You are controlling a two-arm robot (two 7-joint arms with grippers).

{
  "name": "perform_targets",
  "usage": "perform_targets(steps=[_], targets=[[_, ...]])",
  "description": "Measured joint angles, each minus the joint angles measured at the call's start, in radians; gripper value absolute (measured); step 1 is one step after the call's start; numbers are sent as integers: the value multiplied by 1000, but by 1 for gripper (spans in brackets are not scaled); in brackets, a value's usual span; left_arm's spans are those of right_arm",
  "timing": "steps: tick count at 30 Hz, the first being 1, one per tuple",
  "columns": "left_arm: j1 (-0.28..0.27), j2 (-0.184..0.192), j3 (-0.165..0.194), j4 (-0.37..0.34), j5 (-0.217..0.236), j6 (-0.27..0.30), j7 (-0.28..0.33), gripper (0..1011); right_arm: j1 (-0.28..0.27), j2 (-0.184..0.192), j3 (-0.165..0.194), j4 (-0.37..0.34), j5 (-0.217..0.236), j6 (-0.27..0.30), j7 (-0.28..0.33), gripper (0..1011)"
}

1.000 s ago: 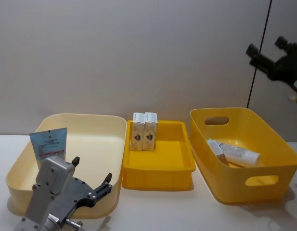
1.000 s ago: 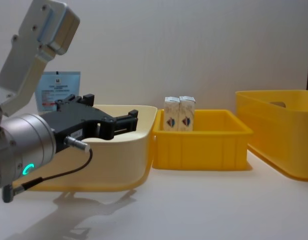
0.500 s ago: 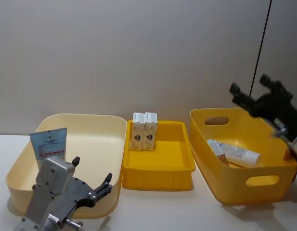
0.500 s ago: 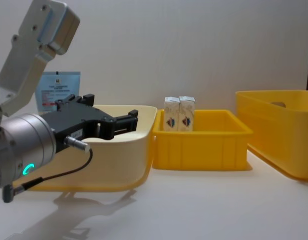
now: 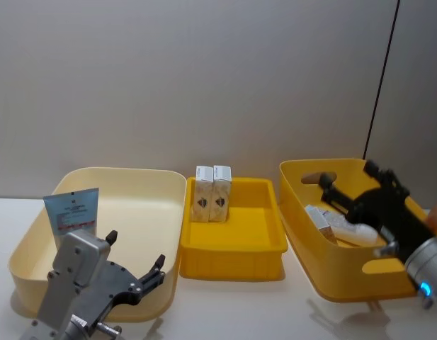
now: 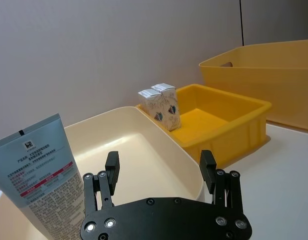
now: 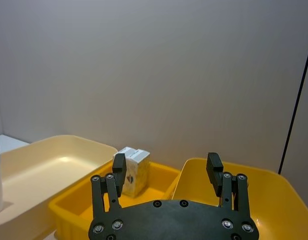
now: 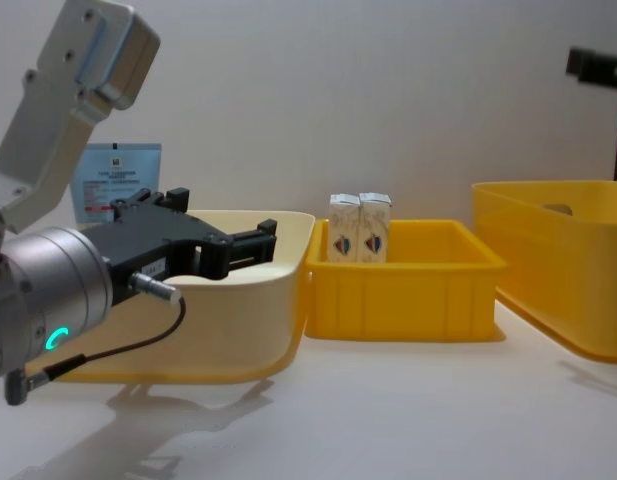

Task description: Bimanual collaborative sorting of washing and personal care products

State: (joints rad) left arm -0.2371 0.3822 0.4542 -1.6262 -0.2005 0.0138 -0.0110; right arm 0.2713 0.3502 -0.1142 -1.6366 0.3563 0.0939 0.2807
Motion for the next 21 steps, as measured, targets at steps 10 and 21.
perform_targets(steps=[10, 21], targets=[[0, 0, 0, 0, 0, 0, 0, 1001, -94, -4, -37, -43, -23, -20, -70, 1001], [0, 0, 0, 0, 0, 0, 0, 1001, -216, -10, -84, -98, -53, -46, -161, 1001]])
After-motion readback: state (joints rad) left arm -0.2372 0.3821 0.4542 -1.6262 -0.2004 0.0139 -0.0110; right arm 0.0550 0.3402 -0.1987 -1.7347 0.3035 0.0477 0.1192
